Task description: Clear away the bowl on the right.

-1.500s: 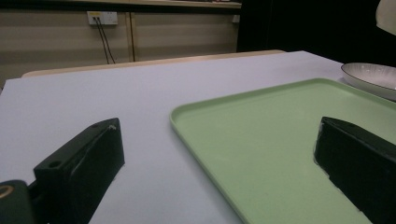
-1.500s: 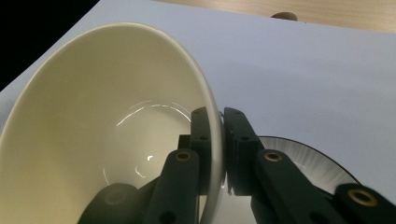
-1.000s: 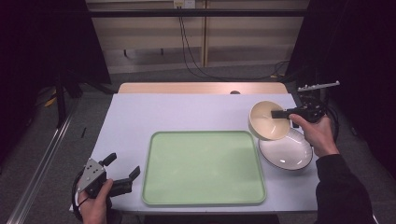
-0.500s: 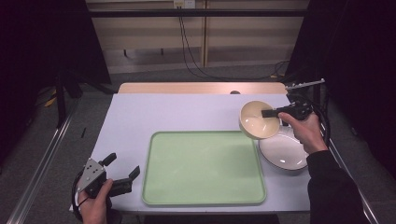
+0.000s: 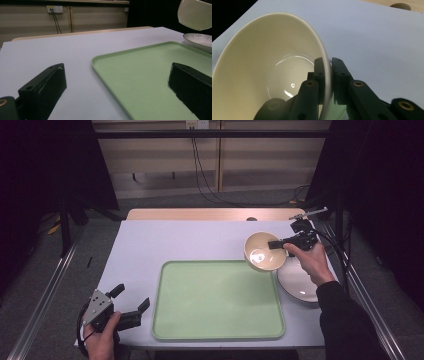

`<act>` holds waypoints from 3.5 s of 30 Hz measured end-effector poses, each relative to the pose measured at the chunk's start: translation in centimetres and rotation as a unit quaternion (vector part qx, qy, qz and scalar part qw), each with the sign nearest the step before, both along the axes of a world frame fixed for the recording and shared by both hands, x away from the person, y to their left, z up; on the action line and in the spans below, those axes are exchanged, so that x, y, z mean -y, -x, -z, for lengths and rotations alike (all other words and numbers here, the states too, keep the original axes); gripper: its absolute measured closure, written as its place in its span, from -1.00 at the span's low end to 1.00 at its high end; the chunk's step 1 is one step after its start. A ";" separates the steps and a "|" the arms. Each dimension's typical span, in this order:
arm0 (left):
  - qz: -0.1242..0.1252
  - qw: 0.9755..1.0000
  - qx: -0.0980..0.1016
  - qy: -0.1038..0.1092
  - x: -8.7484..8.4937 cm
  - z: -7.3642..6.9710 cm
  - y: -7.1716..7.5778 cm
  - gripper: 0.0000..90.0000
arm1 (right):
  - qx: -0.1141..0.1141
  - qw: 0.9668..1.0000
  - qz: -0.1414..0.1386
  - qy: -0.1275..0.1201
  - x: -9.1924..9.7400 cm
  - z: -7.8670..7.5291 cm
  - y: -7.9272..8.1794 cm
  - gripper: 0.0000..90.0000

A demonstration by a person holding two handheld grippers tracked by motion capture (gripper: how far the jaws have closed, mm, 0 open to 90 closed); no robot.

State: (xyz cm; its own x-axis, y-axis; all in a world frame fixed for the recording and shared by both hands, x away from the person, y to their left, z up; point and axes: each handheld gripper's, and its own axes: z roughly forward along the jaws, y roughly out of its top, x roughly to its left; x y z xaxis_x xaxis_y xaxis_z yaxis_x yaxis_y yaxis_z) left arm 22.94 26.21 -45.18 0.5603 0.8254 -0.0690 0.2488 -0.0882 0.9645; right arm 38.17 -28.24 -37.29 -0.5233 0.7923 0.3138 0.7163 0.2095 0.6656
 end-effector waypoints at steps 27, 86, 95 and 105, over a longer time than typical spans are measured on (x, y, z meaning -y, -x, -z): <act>0.000 1.000 0.001 -0.002 0.0 0.0 0.0 -0.96 | -0.061 0.998 0.021 0.027 -1.0 3.6 -2.1 0.85; -0.001 1.000 0.000 -0.003 0.0 0.0 0.1 -0.96 | -0.080 0.995 0.006 0.064 -1.7 7.8 -2.6 0.77; -0.001 1.000 0.000 -0.003 0.0 0.0 0.1 -0.96 | -0.045 0.998 0.004 0.052 -1.5 7.4 -2.3 0.26; 0.005 1.000 -0.001 -0.003 0.0 0.0 0.1 -0.96 | -0.016 0.999 0.009 0.040 -1.1 7.3 -2.2 -0.48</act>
